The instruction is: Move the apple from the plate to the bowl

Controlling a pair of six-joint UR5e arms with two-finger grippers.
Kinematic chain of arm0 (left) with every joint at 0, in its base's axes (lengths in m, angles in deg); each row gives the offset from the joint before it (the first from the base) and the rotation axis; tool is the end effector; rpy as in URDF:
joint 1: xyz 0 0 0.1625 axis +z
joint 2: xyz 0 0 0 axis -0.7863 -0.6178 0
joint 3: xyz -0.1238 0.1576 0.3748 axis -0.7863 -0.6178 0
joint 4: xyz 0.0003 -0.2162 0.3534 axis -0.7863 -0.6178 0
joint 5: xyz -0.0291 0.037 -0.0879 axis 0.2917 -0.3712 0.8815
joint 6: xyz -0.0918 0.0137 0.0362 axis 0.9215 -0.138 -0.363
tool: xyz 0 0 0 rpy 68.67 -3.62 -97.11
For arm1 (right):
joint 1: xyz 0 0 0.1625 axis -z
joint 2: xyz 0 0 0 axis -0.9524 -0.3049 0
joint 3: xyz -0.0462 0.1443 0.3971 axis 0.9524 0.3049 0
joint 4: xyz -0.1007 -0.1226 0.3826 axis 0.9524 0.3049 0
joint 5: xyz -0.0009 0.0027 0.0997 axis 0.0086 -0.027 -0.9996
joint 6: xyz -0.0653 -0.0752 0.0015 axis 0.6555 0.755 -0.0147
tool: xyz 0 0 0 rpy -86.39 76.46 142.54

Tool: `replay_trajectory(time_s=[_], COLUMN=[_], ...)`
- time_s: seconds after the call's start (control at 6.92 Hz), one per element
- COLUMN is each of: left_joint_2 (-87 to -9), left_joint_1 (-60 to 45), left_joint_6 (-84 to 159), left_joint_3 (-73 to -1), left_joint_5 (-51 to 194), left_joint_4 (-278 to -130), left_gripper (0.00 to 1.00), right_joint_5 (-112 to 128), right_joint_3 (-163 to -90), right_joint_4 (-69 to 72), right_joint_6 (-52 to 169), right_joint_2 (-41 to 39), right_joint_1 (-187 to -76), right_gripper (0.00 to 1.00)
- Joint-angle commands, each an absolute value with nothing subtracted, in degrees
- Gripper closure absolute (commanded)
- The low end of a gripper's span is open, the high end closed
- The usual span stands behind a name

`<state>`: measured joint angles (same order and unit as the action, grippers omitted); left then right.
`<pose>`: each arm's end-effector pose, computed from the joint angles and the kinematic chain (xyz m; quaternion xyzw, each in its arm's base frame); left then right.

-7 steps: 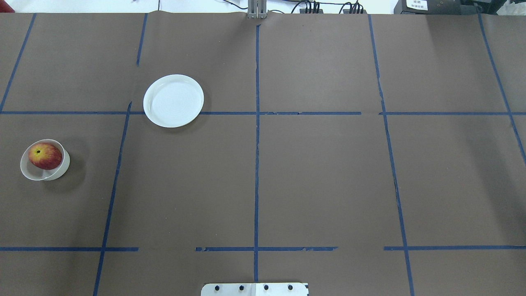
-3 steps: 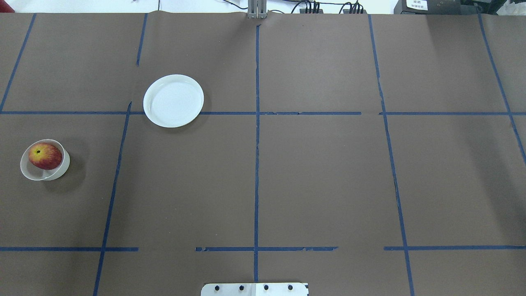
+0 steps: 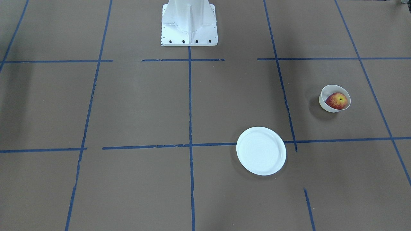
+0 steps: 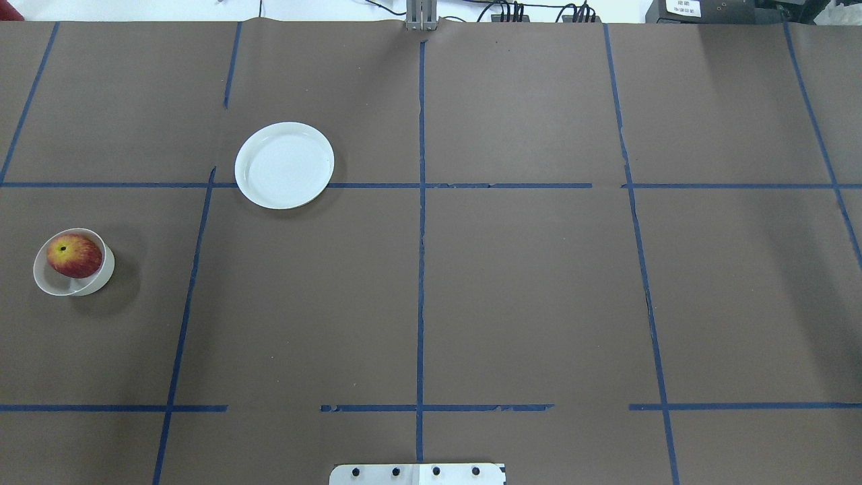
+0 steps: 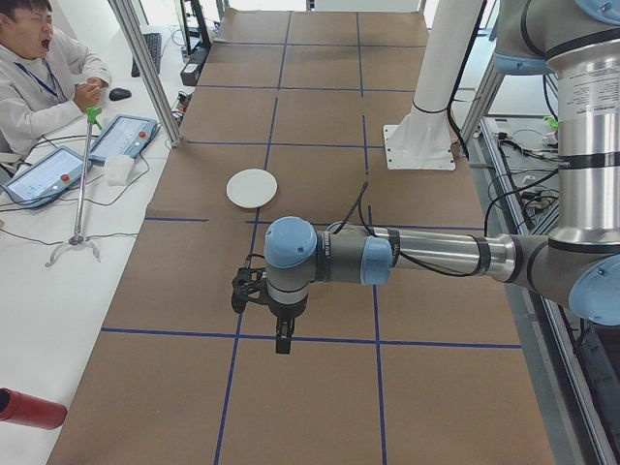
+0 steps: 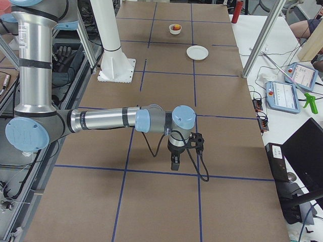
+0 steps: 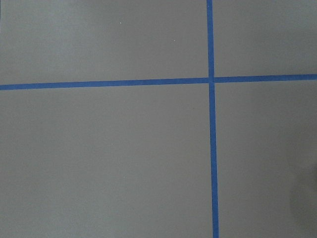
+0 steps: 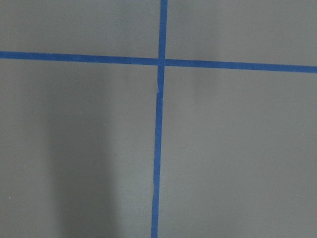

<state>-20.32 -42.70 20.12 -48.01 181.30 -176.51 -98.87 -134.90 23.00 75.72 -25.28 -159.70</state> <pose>-0.1023 -0.4302 0.6257 0.0466 0.3482 -0.0062 0.9363 0.0488 -0.4567 0.6180 -0.0202 -0.3430 -0.0207 0.9389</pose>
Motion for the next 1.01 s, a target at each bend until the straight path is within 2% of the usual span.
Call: replay_trajectory(time_s=[0.0, 0.87], left_joint_2=[-20.0, -19.0], left_joint_1=[-42.6, -42.6], left_joint_6=[20.1, 20.3], left_joint_3=[-47.3, -46.0], left_joint_5=[181.4, 183.5], left_joint_4=[-176.7, -176.7], left_gripper=[0.0, 0.0], right_joint_5=[-98.9, -98.9], right_joint_3=[-134.9, -134.9], right_joint_4=[23.0, 23.0], right_joint_6=[75.7, 75.7], right_joint_2=[-25.3, -25.3], right_joint_1=[-159.7, -159.7], right_gripper=[0.0, 0.0])
